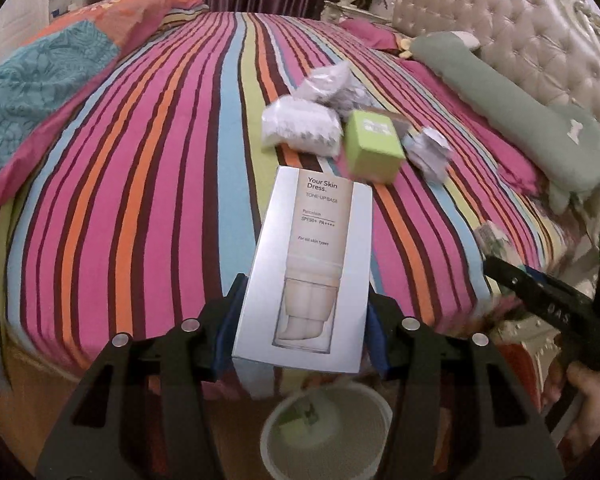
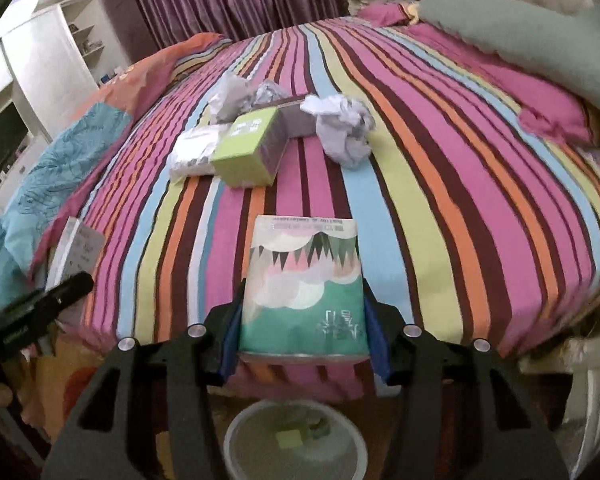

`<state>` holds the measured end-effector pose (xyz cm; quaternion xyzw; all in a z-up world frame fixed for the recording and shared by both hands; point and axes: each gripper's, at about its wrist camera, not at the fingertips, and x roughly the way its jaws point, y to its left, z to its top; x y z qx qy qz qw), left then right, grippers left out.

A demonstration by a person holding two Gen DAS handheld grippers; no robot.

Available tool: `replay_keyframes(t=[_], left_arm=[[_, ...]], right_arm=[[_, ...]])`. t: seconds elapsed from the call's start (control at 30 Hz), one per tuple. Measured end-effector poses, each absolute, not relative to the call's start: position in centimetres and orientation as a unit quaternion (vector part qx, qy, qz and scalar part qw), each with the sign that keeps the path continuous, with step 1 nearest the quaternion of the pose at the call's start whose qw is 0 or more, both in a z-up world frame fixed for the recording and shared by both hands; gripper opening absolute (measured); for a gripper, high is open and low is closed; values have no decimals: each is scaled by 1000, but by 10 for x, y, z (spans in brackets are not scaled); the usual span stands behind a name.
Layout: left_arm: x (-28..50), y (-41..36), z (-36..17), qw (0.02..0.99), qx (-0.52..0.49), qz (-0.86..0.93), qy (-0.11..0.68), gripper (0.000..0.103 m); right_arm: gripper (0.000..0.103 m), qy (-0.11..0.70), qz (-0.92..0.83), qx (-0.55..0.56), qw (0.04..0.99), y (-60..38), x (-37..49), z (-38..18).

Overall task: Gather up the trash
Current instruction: 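Grasp the white skincare box with the left tool while the right tool grasps the green tissue pack, then carry both items over the wastebasket and open both tools to drop them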

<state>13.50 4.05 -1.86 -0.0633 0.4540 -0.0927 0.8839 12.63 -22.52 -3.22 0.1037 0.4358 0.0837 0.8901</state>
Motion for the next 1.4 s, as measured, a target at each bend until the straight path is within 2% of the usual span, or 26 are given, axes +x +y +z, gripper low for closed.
replay_keyframes(t=[0.17,0.47,0.87,1.4], left_arm=[[89,28,-42,865,-63,-109,485,52],[44,4,-117,801,-73,-122,582,52],[44,-2,-201,686,-127,-117,707,52],[57,-18,-254,630,-86,-81,767,53]], right_arm=[[49,477,104,154,859,-222,90,-55],[49,566,129,185,793,-195,52,-117],[49,686,88,245,679,-200,53,-193],[50,748,35,189,635,-192,56,-242]])
